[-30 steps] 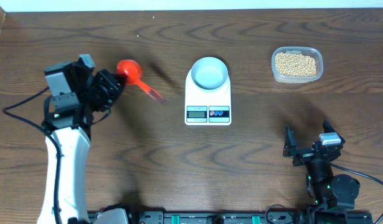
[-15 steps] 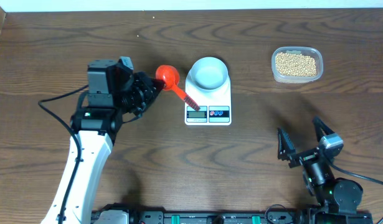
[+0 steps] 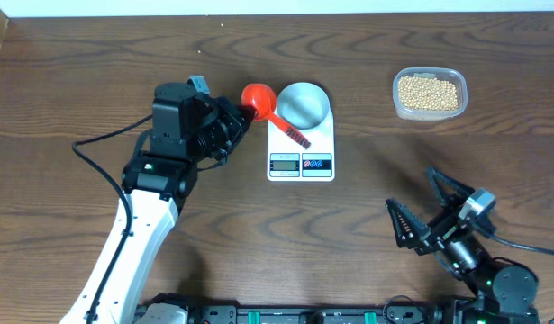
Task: Scoop item into bowl and weigh 50g on scale
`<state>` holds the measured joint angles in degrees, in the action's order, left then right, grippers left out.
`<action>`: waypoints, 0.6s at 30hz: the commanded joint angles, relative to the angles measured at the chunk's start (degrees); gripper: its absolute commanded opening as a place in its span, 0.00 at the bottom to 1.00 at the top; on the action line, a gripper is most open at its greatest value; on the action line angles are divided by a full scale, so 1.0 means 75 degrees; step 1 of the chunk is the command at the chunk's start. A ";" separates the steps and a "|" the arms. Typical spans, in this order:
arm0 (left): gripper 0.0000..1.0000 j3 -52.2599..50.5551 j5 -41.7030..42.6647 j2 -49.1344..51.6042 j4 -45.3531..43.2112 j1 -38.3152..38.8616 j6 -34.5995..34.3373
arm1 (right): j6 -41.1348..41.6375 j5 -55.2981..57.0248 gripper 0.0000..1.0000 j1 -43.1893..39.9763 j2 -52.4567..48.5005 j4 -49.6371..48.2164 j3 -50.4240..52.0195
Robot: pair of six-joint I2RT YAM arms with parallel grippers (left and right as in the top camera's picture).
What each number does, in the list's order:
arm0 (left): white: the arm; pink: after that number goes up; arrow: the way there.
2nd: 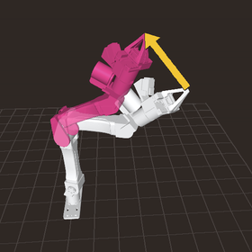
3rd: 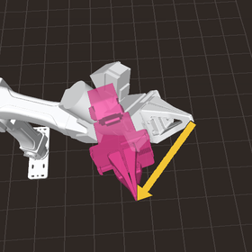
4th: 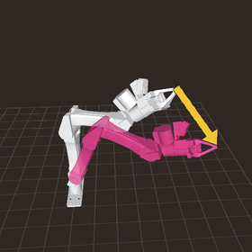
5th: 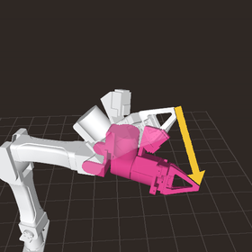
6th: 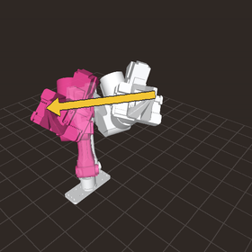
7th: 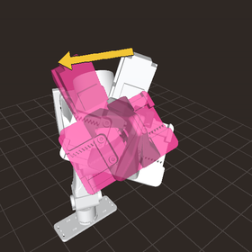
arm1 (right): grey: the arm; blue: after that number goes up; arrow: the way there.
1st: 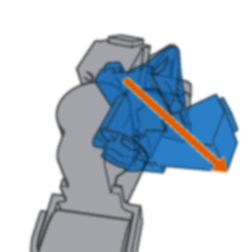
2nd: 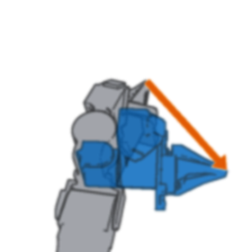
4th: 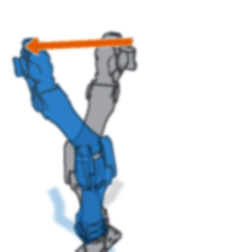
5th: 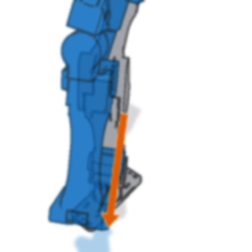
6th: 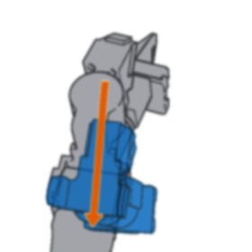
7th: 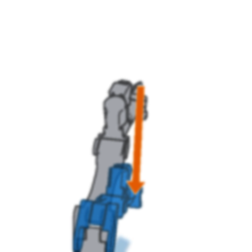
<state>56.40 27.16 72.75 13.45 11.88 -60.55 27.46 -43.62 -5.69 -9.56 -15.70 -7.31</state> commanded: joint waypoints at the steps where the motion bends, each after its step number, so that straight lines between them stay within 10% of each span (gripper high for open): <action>1: 0.08 0.0125 -0.0458 -0.0055 -0.0020 0.0152 -0.0571 | 0.0216 -0.0930 0.99 0.0064 -0.1014 -0.0047 -0.1093; 18: 0.07 0.0125 -0.1247 0.0061 -0.0076 0.0603 -0.1239 | 0.0510 -0.3949 0.99 0.0399 -0.7461 -0.0055 -0.4756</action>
<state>56.40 21.34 72.77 13.04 15.29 -66.89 29.80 -70.85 -4.62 -60.71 -16.19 -40.45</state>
